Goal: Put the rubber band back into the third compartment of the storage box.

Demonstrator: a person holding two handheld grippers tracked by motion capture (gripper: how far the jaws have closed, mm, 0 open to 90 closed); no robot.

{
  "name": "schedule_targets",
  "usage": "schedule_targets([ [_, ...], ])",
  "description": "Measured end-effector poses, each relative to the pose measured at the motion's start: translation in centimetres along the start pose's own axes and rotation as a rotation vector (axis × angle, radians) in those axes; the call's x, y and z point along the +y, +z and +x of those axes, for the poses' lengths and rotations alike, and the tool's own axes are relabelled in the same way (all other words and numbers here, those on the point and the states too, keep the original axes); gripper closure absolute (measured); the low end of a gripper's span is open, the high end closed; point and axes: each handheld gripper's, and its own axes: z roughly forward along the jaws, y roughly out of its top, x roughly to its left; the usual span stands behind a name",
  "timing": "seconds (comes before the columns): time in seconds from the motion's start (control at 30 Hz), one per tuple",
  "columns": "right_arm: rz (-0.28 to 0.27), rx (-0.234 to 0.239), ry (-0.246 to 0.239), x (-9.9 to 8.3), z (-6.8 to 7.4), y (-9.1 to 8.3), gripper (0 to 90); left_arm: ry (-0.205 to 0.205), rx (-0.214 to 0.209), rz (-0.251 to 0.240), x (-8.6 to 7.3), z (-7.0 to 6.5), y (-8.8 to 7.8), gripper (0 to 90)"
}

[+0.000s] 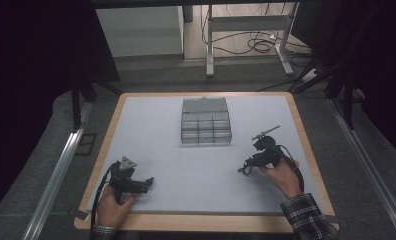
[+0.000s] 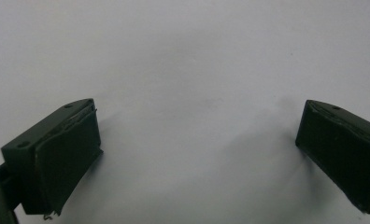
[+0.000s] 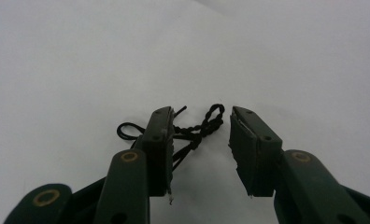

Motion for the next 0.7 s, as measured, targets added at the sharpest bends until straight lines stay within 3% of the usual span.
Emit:
schedule_targets([
  [0.27, 0.074, -0.053, -0.057, 0.3, 0.5, 1.3, 65.9, 0.0, 0.0, 0.0, 0.0, 0.0, 0.0, 0.0],
  [0.3, 0.074, -0.065, -0.068, 0.3, 0.6, 1.3, 68.7, 0.0, 0.0, 0.0, 0.0, 0.0, 0.0, 0.0],
  [0.33, 0.089, -0.078, -0.076, 0.3, 0.6, 1.2, 77.0, 0.0, 0.0, 0.0, 0.0, 0.0, 0.0, 0.0],
  [0.43, 0.099, -0.066, -0.073, 0.4, 0.7, 1.3, 85.4, 0.0, 0.0, 0.0, 0.0, 0.0, 0.0, 0.0],
  [0.53, 0.107, -0.067, -0.074, 0.4, 0.8, 1.3, 86.2, 0.0, 0.0, 0.0, 0.0, 0.0, 0.0, 0.0],
  [0.7, 0.107, -0.023, -0.051, 0.9, 0.7, 0.6, 86.6, 0.0, 0.0, 0.0, 0.0, 0.0, 0.0, 0.0],
])
